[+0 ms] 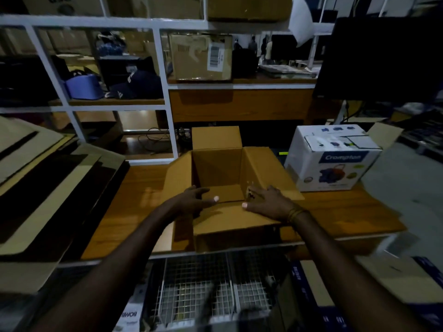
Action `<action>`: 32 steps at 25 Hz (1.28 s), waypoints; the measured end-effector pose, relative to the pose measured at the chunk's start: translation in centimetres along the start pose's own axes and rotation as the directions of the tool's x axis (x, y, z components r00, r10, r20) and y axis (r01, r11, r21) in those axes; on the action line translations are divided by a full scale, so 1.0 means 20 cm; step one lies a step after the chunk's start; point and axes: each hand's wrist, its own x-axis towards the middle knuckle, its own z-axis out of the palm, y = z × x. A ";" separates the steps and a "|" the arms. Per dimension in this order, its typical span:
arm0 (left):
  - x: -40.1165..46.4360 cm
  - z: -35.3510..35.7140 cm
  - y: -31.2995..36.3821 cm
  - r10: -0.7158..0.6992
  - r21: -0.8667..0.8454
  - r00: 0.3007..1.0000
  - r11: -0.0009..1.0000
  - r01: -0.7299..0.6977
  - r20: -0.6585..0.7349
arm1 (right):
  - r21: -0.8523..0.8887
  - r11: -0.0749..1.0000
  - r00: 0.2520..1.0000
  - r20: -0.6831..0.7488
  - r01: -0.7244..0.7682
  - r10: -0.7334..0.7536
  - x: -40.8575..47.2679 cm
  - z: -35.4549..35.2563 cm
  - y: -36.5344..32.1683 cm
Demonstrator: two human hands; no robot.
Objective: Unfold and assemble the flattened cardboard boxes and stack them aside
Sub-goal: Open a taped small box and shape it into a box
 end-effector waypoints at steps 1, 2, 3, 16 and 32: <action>-0.04 0.02 0.01 -0.008 0.049 1.000 0.999 0.007 0.028 | -0.017 1.000 0.997 -0.079 -0.005 0.004 -0.05 0.07 -0.01; -0.08 0.04 0.03 -0.022 0.149 0.999 0.989 0.016 0.041 | -0.019 1.000 0.986 -0.166 -0.012 0.008 -0.09 0.14 -0.01; -0.12 0.07 0.03 -0.035 0.266 0.999 0.964 0.028 0.019 | -0.016 1.000 0.970 -0.243 -0.021 0.017 -0.13 0.21 -0.01; -0.21 0.43 -0.06 0.179 0.402 0.831 0.914 0.058 -0.526 | 0.252 0.962 0.865 -0.500 0.106 0.035 -0.14 0.42 0.01; -0.18 0.24 -0.33 0.380 0.357 0.542 0.922 -0.151 -0.750 | 0.334 0.912 0.708 -0.703 0.239 0.072 0.02 0.65 -0.30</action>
